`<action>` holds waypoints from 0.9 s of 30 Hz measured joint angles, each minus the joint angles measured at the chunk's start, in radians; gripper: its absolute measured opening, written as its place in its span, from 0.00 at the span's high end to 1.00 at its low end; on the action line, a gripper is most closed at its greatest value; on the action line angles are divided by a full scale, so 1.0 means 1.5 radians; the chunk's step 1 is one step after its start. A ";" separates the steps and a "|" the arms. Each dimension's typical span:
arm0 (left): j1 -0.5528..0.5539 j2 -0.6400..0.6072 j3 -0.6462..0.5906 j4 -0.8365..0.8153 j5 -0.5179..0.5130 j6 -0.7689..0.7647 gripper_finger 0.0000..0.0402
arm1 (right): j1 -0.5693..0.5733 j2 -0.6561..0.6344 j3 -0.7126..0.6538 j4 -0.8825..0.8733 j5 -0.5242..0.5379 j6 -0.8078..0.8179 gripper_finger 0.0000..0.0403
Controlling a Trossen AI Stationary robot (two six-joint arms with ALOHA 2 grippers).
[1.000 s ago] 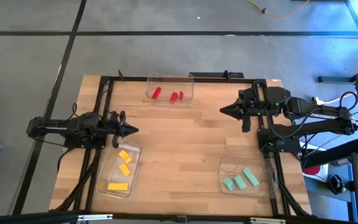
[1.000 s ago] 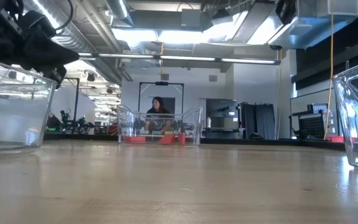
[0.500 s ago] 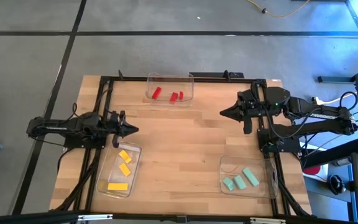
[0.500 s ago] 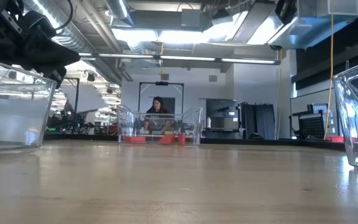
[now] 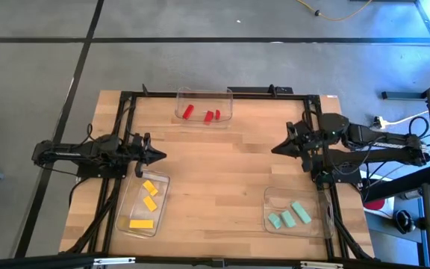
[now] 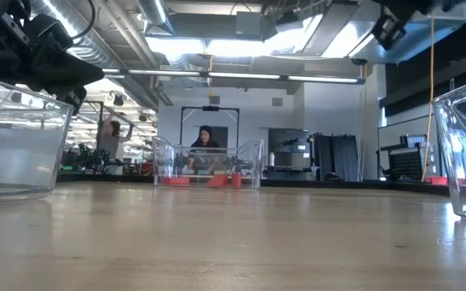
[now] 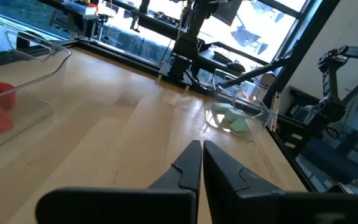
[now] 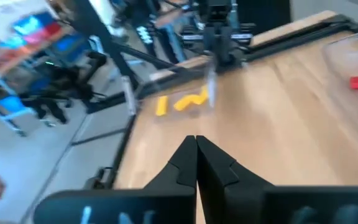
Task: Sort & place blocks by color
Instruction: Return to Home Position
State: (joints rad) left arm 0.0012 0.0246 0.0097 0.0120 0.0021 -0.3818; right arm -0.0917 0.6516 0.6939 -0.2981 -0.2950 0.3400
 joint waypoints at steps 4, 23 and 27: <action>0.000 0.000 0.000 0.000 0.000 0.000 1.00 | 0.000 -0.078 -0.091 0.088 -0.041 0.036 1.00; 0.000 0.000 0.000 0.000 0.000 0.000 0.94 | 0.038 -0.433 -0.296 0.138 0.118 0.046 1.00; 0.000 0.001 -0.001 0.003 -0.001 0.000 0.95 | 0.038 -0.424 -0.296 0.124 0.115 0.030 1.00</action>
State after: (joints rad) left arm 0.0010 0.0261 0.0086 0.0159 0.0006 -0.3820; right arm -0.0353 0.0159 0.2501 -0.1119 -0.1232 0.3852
